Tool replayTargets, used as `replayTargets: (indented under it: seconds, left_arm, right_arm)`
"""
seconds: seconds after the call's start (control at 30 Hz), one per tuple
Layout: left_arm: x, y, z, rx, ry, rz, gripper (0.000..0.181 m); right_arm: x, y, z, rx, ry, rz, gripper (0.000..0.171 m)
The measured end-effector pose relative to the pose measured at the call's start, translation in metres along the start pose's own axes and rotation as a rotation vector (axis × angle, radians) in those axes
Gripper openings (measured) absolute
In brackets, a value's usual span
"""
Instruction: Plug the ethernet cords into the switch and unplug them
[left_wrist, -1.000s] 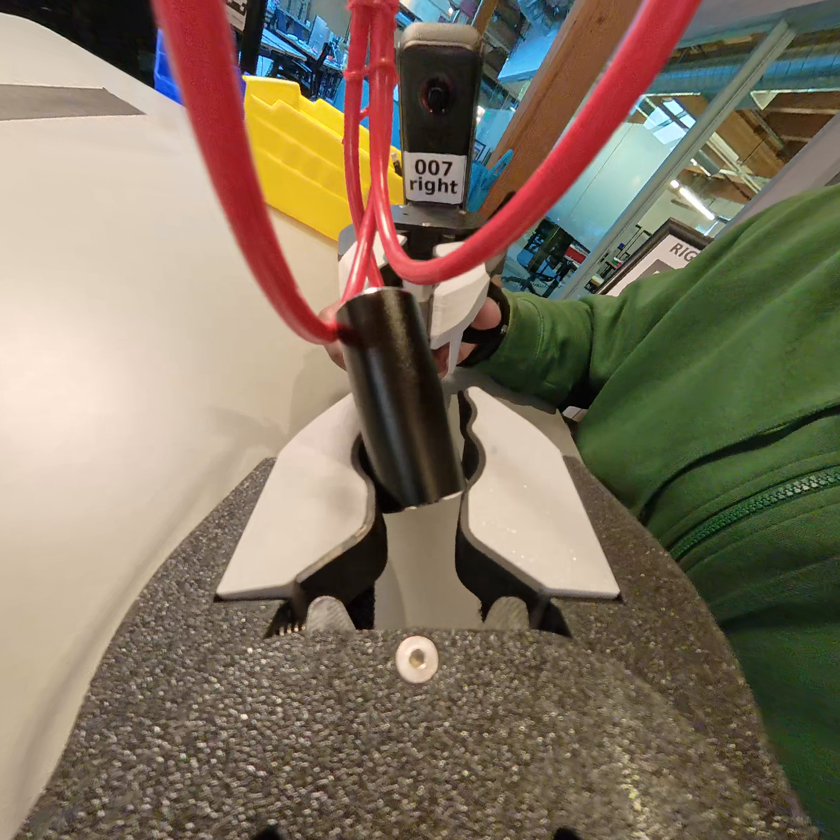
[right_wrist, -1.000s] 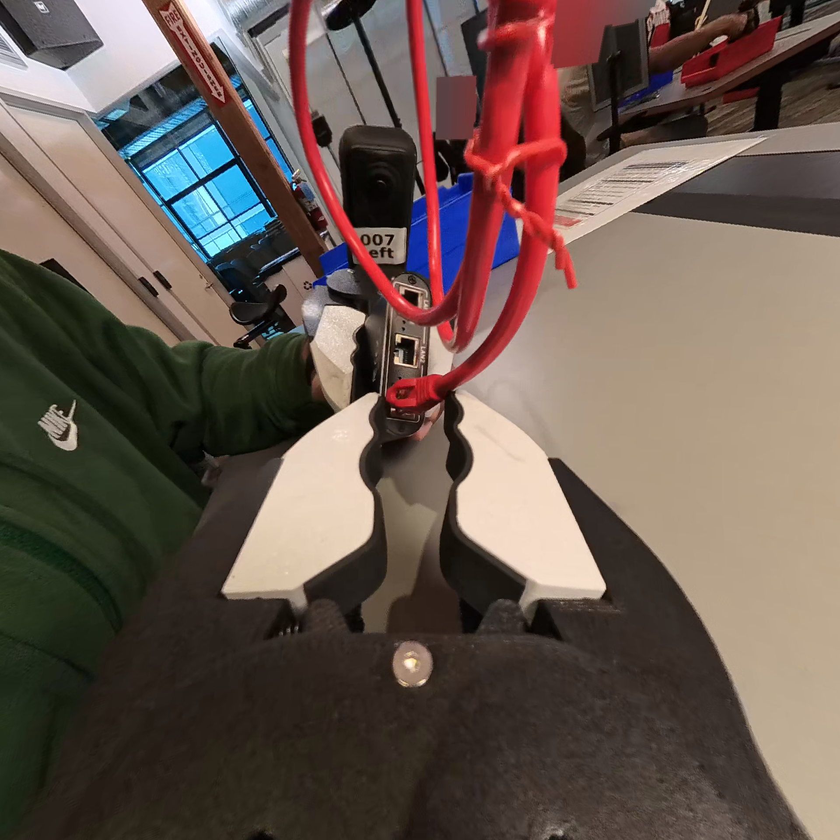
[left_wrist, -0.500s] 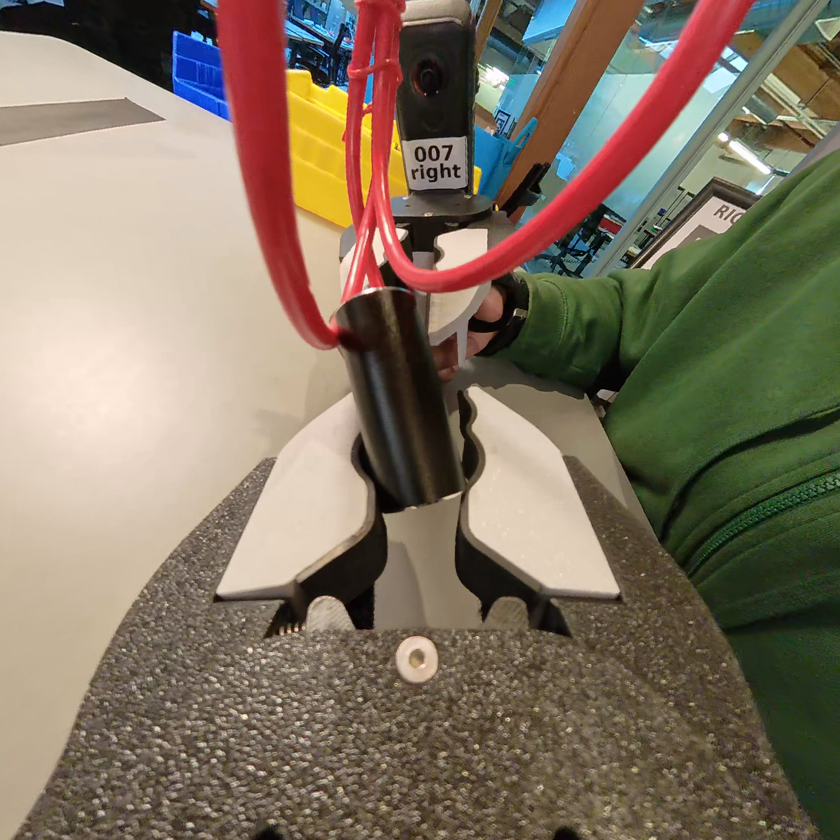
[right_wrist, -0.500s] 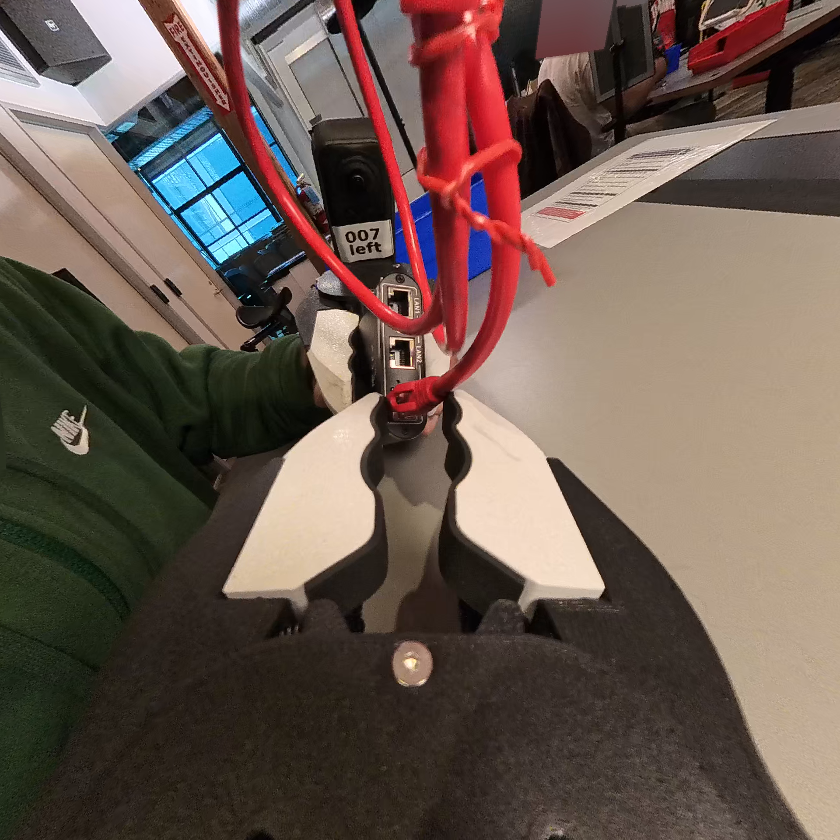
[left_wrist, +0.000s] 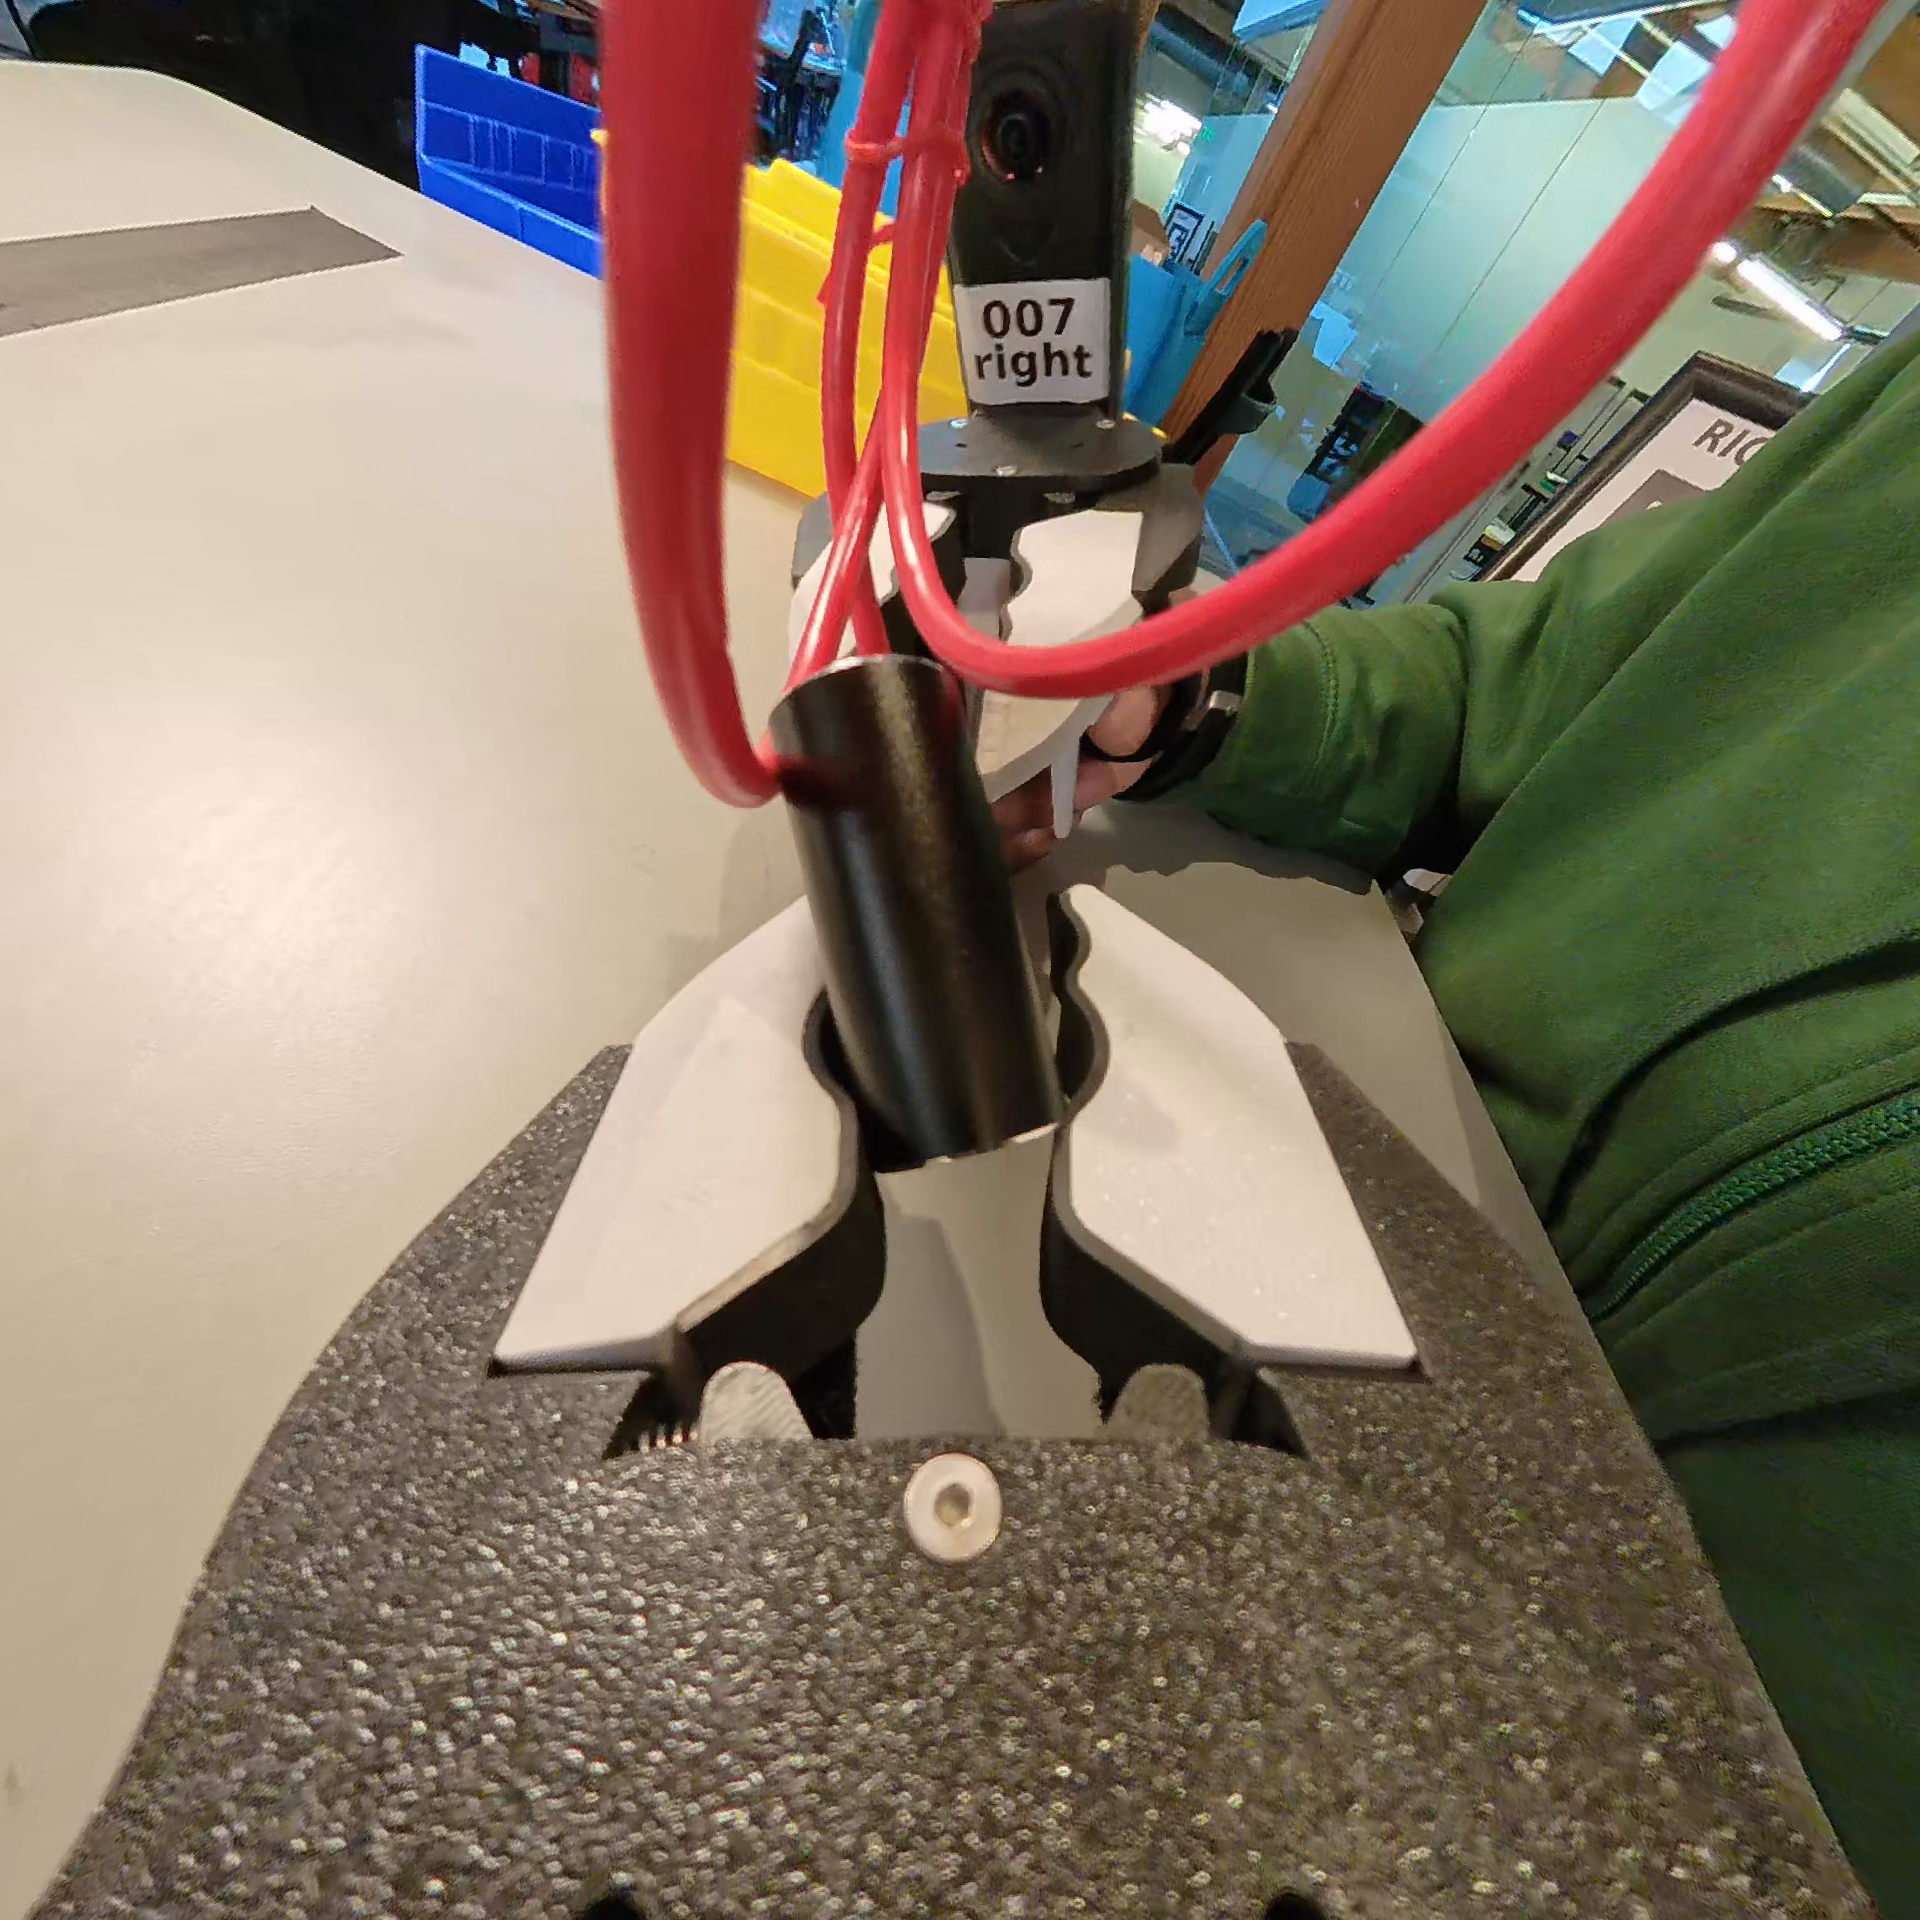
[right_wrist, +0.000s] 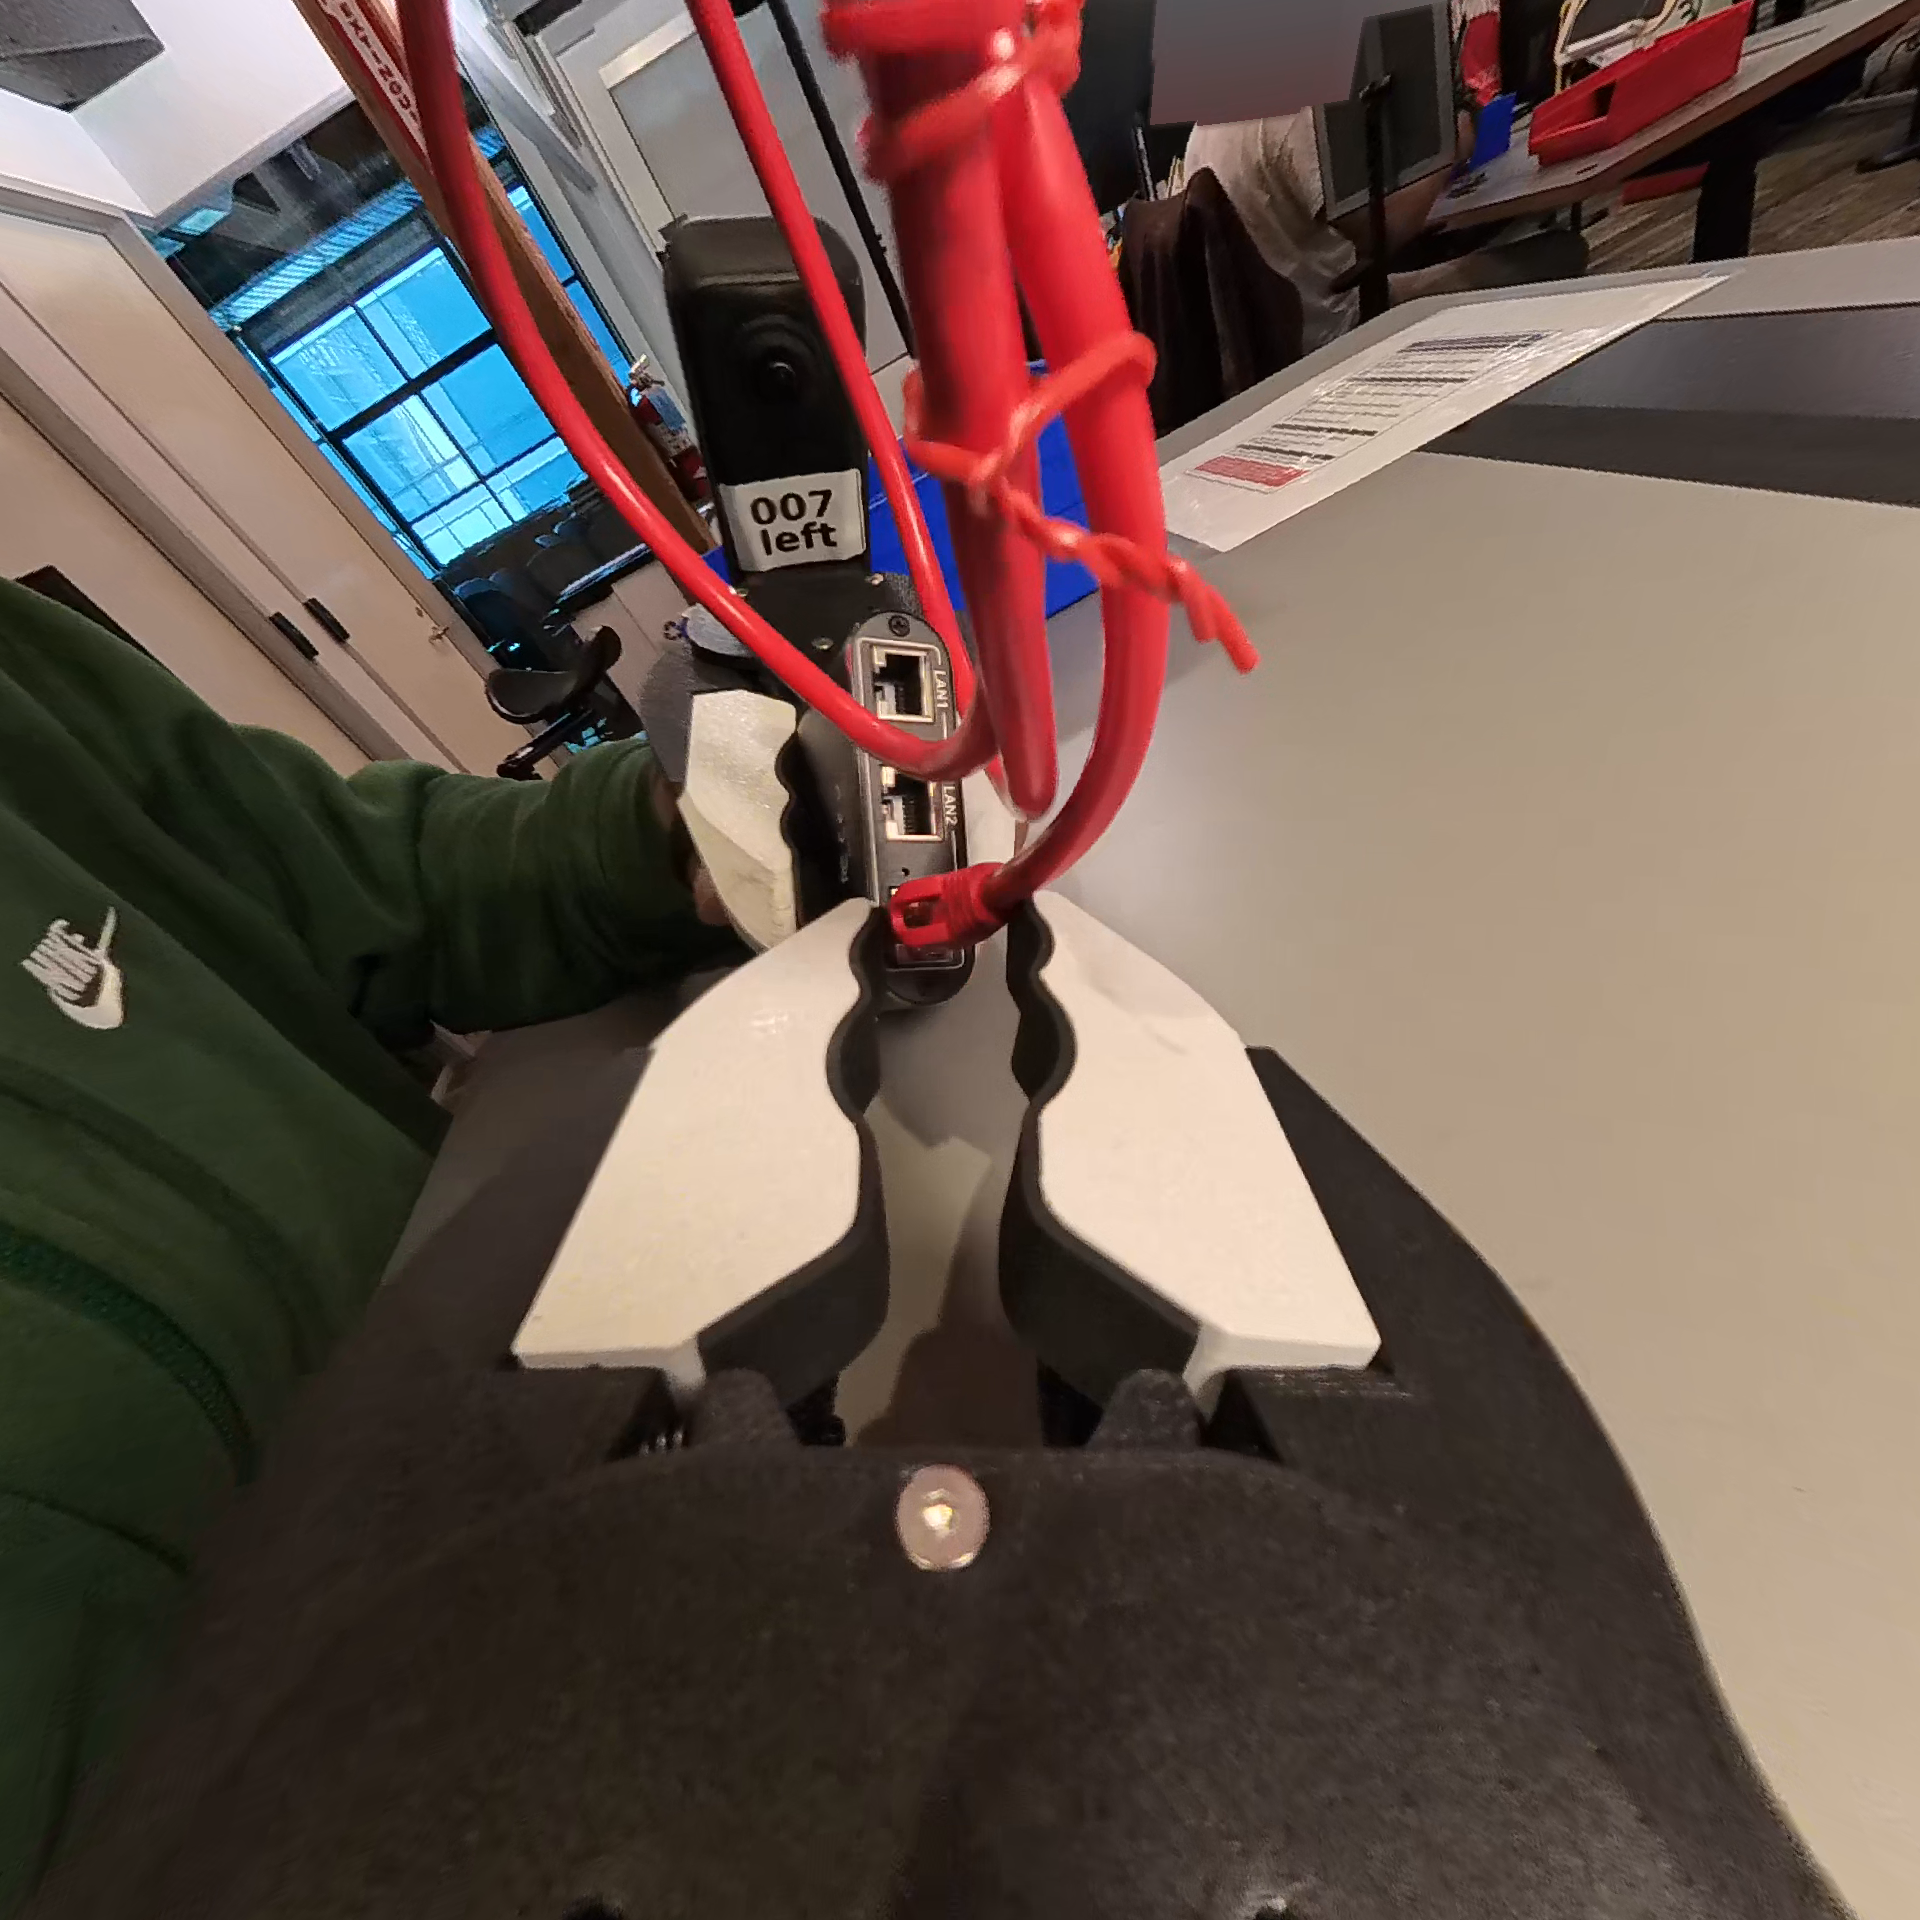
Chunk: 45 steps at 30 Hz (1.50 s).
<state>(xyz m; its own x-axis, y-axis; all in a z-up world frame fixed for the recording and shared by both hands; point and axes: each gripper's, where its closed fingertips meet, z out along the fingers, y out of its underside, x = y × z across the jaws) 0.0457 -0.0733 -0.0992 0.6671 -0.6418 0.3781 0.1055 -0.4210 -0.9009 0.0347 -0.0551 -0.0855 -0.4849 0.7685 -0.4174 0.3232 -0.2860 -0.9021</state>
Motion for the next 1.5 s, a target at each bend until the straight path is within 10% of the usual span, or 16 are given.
replayTargets:
  seconds: [1.5]
  left_arm:
    - [-0.011, -0.004, 0.0, 0.025, -0.108, 0.024, 0.029]
  right_arm:
    - [0.007, -0.015, -0.005, 0.112, 0.224, -0.113, 0.017]
